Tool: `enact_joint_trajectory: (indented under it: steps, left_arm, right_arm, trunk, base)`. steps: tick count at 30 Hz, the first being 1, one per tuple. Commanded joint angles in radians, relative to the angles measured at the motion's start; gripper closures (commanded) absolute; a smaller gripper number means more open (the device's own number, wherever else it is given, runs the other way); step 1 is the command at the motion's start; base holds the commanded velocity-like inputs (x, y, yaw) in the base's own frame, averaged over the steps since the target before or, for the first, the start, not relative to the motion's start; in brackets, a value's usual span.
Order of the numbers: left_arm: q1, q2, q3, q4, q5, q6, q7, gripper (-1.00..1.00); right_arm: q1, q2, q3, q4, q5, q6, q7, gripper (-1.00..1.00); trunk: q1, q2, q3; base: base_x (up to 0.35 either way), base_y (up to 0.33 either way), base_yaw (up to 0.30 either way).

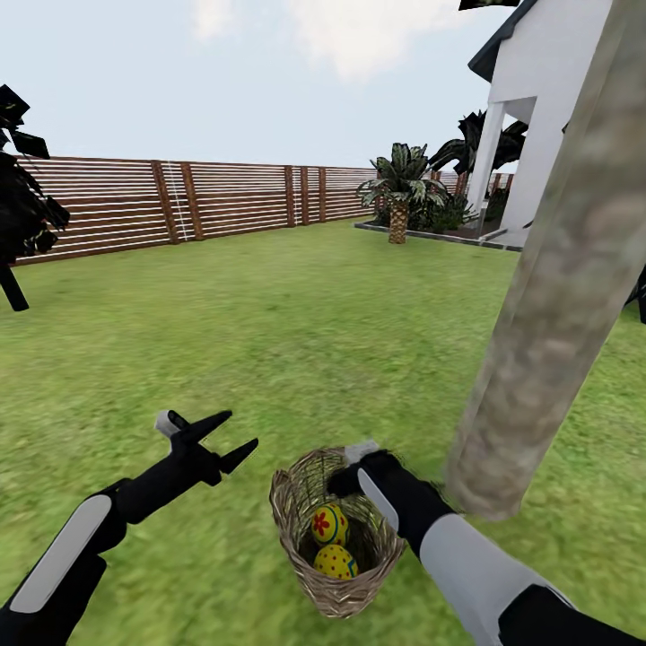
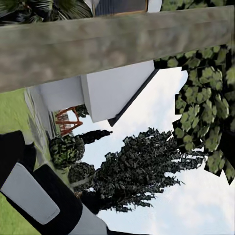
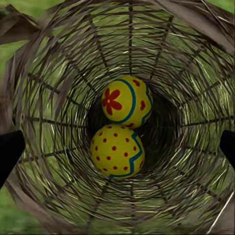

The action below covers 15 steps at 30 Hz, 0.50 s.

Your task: Take the three Easter eggs out of the wicker basket on the lawn in the garden, then place them on the lawn next to a single tree (choose any tree) so that all three eggs are next to the same tree and none are left in the basket.

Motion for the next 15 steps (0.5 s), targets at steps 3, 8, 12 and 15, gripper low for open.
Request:
enact_joint_trajectory:
  steps: [3, 8, 12, 15]
  left_arm:
    - [-0.001, -0.003, 0.038, -0.005, 0.0, 0.001, -0.008, -1.0]
    - [-0.002, -0.007, 0.079, -0.017, 0.002, 0.0, -0.009, -1.0]
    - [-0.002, -0.007, 0.086, -0.017, 0.002, -0.005, -0.008, -1.0]
    - [-0.002, -0.01, 0.085, -0.013, 0.001, -0.007, -0.009, -1.0]
  right_arm:
    - [-0.014, 0.012, 0.006, 0.07, -0.015, 0.01, -0.008, -1.0]
    - [-0.056, 0.018, 0.005, 0.162, -0.019, 0.018, -0.004, -1.0]
    - [-0.062, 0.019, 0.004, 0.187, -0.02, 0.018, 0.003, -1.0]
    - [-0.063, 0.019, 0.003, 0.186, -0.018, 0.018, 0.005, -1.0]
  trunk:
    - [0.0, 0.0, -0.001]
    - [0.0, 0.0, -0.001]
    - [0.0, 0.0, -0.001]
    - [0.0, 0.0, -0.001]
  base:
    - [0.0, 0.0, 0.0]
    - [0.0, 0.0, 0.0]
    - [0.064, 0.0, 0.0]
    - [0.277, 0.0, 0.0]
